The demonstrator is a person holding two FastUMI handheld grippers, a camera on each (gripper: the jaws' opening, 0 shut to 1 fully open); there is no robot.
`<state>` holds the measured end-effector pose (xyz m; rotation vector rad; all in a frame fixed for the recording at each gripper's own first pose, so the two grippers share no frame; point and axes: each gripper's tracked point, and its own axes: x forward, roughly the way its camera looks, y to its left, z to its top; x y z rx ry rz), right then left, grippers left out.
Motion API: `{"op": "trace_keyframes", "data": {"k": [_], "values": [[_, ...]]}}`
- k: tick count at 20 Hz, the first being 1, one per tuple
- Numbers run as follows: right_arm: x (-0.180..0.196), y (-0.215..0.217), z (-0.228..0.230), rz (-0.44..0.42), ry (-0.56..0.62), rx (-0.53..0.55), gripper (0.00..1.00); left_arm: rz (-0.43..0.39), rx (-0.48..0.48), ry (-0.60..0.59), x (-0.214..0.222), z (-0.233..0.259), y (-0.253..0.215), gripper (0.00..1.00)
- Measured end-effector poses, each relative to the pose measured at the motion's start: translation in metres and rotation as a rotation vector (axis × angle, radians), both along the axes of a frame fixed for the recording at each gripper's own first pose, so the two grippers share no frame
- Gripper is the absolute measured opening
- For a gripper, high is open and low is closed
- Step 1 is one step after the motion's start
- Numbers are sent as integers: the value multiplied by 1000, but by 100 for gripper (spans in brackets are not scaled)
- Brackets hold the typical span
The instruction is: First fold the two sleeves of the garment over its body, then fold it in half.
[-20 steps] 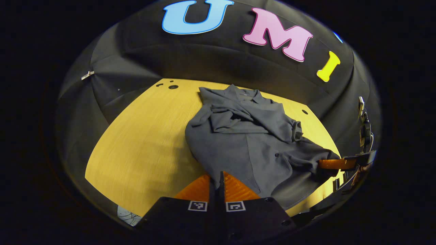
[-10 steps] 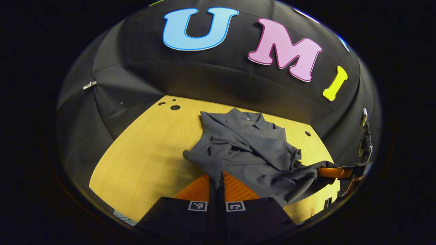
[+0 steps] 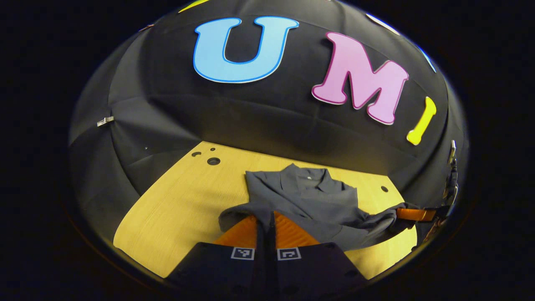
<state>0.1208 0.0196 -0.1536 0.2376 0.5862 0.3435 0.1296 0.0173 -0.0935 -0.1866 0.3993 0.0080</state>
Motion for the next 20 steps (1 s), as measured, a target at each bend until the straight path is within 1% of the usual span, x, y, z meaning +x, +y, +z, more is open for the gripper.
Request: {"op": "trace_keyframes", "data": {"k": [5, 7, 10, 13, 14, 15, 20], "values": [[47, 9, 14, -12, -39, -11, 7, 34, -57, -21, 55, 1, 13, 5], [67, 12, 19, -25, -54, -15, 7, 31, -62, -34, 79, 3, 14, 5], [103, 18, 23, -45, -73, -19, 7, 17, -43, -52, 118, 2, 15, 5], [138, 24, 19, -60, -82, -34, 7, 1, -25, -71, 157, -2, 15, 5], [149, 26, 16, -64, -80, -38, 7, -4, -17, -73, 169, -5, 16, 9], [159, 30, 11, -63, -80, -40, 7, -6, -7, -69, 181, -11, 17, 5], [194, 34, -23, -80, -53, -76, 7, -22, 9, -38, 221, -42, 18, 5]]}}
